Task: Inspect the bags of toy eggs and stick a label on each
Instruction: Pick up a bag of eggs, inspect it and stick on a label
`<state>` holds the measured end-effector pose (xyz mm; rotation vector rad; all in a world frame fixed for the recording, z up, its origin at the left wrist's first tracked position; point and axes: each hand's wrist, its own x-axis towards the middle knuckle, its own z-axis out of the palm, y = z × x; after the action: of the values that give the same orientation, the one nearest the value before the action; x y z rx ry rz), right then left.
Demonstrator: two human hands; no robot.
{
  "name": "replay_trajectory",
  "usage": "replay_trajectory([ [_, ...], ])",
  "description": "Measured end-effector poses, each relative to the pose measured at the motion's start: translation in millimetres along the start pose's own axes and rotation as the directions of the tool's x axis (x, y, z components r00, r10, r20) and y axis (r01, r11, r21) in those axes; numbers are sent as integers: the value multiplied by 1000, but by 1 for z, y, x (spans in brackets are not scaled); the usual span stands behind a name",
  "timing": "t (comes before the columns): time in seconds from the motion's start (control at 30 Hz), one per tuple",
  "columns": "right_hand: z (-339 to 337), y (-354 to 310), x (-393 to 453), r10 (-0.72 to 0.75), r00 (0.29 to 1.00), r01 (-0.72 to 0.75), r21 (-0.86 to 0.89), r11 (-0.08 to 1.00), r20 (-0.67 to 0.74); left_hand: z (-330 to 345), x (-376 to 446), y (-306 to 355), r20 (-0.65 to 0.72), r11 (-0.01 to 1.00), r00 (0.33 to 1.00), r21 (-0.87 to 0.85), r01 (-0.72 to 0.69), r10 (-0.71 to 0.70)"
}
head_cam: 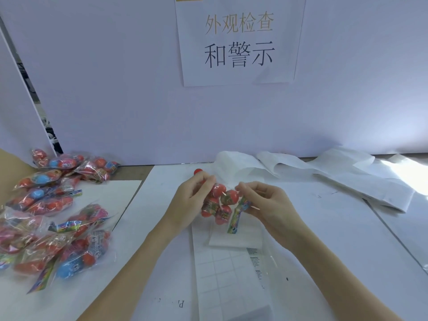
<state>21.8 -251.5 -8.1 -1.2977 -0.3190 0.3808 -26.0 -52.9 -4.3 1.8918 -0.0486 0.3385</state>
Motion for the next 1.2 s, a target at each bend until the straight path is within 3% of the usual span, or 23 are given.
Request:
replay_trajectory([
  [0.1, 3, 2, 1, -204, 957, 141, -285, 948, -206, 1, 0, -2, -30, 998, 1000, 61, -3, 4],
  [0.23, 9, 3, 0, -423, 866, 210, -572, 793, -268, 8, 0, 1, -73, 998, 997, 69, -14, 19],
  [0.3, 10, 1, 1, -396, 885, 214, -540, 814, -245, 9, 2, 0, -139, 1000, 990, 13, -8, 10],
  [0.4, 7, 0, 1, -182, 979, 129, -422, 897, -89, 6, 3, 1, -196, 987, 978, -156, 40, -71],
  [0.47, 7, 2, -1, -92, 995, 71, -354, 933, -42, 4, 4, 0, -197, 964, 971, -254, 83, -135],
  [0.63, 5, 2, 4, -93, 971, 46, -212, 976, -220, 6, 6, -2, -139, 911, 966, -385, 149, -217],
  [0.77, 1, 2, 4, -48, 973, 24, -108, 994, -225, 5, 6, 1, -183, 919, 948, -348, 187, -262],
  [0.9, 4, 2, 6, -53, 962, 15, -142, 990, -268, 5, 6, 3, -209, 943, 948, -281, 178, -241],
  [1.03, 8, 4, 4, -149, 951, 79, -254, 964, -270, 6, 5, 2, -213, 954, 957, -267, 139, -199],
  [1.13, 8, 5, 3, -199, 958, 112, -368, 923, -208, 4, 5, 1, -197, 969, 977, -243, 37, -87],
  [1.2, 9, 5, 1, -248, 960, 159, -483, 861, -127, 2, 3, 1, -98, 983, 995, -182, 0, -18],
])
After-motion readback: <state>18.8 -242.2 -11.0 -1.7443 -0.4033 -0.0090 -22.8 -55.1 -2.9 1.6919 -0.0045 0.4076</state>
